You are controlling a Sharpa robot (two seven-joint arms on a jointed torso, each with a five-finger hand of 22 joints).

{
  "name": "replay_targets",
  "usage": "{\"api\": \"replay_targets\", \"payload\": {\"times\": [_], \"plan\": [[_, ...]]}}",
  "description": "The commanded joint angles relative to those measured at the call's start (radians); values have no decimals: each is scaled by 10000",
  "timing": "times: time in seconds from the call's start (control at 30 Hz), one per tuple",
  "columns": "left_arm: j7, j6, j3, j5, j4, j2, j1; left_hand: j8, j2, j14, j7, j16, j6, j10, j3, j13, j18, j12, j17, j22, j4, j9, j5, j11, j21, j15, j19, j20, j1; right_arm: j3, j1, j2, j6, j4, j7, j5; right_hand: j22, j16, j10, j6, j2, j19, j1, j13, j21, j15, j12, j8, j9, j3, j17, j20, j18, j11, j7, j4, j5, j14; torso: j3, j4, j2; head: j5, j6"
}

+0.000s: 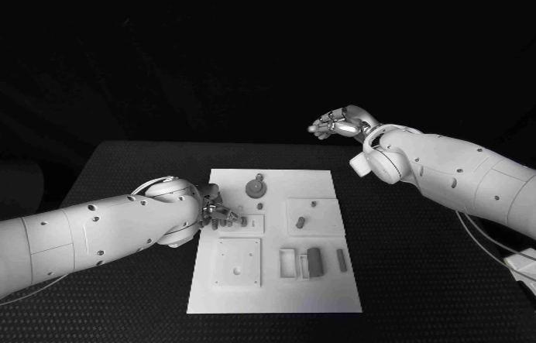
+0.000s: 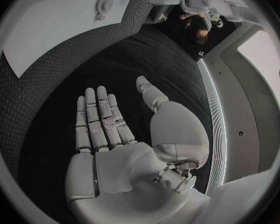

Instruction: Assemble the parts on the task board

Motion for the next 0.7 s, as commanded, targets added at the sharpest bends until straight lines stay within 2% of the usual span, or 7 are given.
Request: {"api": "replay_targets", "payload": {"times": [0.03, 0.3, 0.4, 0.5, 0.57, 0.63, 0.7], "plan": [[79, -524, 6, 1468, -45, -20, 0, -96, 56, -264, 136, -86, -423, -320, -438, -21, 321, -62, -106, 124, 19, -4, 98, 112, -187, 65, -230, 51, -119, 6, -1, 3, 88, -3, 29, 22, 13, -69, 18, -58, -10, -46, -84, -19, -48, 53, 33, 29, -13, -34, 17, 12, -125, 24, 204, 47, 8, -20, 4, -1, -3, 16, 18], [267, -927, 57, 1643, -4, -133, 3, 124, -51, -789, 362, -230, -1107, -920, -679, -61, 310, -157, -370, 69, 519, 44, 48, 345, -595, 316, -622, 282, 142, 6, -1, -1, 91, -2, 29, 22, 15, -71, 19, -57, -12, -46, -88, -24, -51, 54, 35, 30, -14, -34, 19, 12, -125, 23, 207, 49, 8, -20, 5, 5, 1, -7, 34], [450, -1137, 79, 2181, 18, -210, 13, 188, 444, -1183, 549, -475, -1548, -1404, -958, -199, 275, -347, -639, 42, 487, 34, 729, 556, -874, 555, -975, 500, 556, 6, -1, -2, 86, -13, 31, 22, 16, -71, 20, -57, -12, -46, -89, -26, -51, 54, 36, 31, -14, -33, 21, 12, -125, 23, 208, 50, 8, -20, 5, -2, -4, 1, 49], [924, -1392, 83, 2457, -13, -255, 41, 407, 1074, -1561, 694, -659, -1976, -1861, -1640, -463, 323, -455, -991, 6, -41, 39, 1780, 757, -1205, 859, -1316, 808, 1067, 6, -1, -7, 93, -13, 29, 22, 17, -72, 20, -57, -10, -46, -88, -28, -52, 54, 38, 32, -14, -31, 22, 11, -124, 22, 208, 51, 8, -20, 13, -1, -6, -3, 66], [1759, -1380, 83, 2937, -62, -266, 72, 506, 1415, -1698, 718, -688, -2082, -2009, -1813, -592, 328, -464, -1133, 5, -541, -16, 1982, 812, -1326, 931, -1414, 888, 1465, 6, -1, -7, 94, -19, 29, 22, 18, -72, 21, -57, -9, -45, -88, -30, -52, 54, 38, 32, -15, -30, 23, 11, -124, 22, 208, 51, 8, -19, 16, -1, -5, -11, 80], [2121, -1541, 83, 3057, -69, -254, 82, 478, 1777, -2074, 839, -968, -2373, -2449, -1656, -874, 280, -692, -1398, -132, -1244, -157, 2051, 1045, -1662, 1162, -1721, 1099, 2097, 6, -1, 1, 94, -31, 29, 22, 18, -72, 21, -57, -7, -45, -87, -31, -53, 53, 39, 33, -15, -29, 24, 11, -123, 22, 208, 52, 8, -19, 7, -3, 2, -14, 87], [2613, -1615, 83, 2980, -124, -222, 84, 534, 1702, -2082, 846, -1019, -2482, -2524, -1061, -1088, 314, -686, -1597, -225, -1509, -325, 1589, 1106, -1813, 1263, -1646, 1210, 2502, 6, -1, -1, 101, -37, 31, 22, 19, -72, 21, -57, -5, -45, -87, -33, -53, 53, 39, 33, -15, -28, 25, 11, -123, 22, 208, 52, 8, -18, 5, -6, 4, -19, 106]]}}
